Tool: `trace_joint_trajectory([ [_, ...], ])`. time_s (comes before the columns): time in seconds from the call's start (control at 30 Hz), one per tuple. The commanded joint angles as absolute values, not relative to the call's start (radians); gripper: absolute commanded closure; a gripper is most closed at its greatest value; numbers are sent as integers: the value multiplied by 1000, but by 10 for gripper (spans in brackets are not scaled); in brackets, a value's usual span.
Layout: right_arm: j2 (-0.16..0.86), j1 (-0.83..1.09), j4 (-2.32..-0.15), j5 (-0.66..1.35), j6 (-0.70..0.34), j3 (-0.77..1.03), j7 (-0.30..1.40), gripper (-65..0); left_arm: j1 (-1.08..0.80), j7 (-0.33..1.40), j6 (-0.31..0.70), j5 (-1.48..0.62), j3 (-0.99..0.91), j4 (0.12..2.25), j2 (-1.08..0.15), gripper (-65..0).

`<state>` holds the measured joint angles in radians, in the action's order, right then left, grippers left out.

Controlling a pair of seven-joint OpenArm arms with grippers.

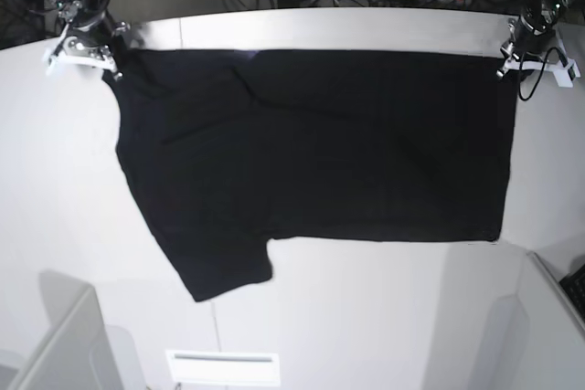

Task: Fold the T-shirt properly
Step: 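Drag the shirt further with both grippers, lower the shoulder edge, release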

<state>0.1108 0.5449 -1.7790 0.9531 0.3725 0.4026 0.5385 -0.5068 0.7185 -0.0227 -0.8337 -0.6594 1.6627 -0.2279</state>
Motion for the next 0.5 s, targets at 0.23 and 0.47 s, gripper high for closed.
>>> trace_joint_trajectory([
  [0.23,117,576,-1833,955,372,426,579,0,-561,704,-18,-840,-665,1702,-239,0],
  [0.47,111,593,-1863,955,372,426,602,0,-579,825,-18,-840,-674,1716,-236,0],
])
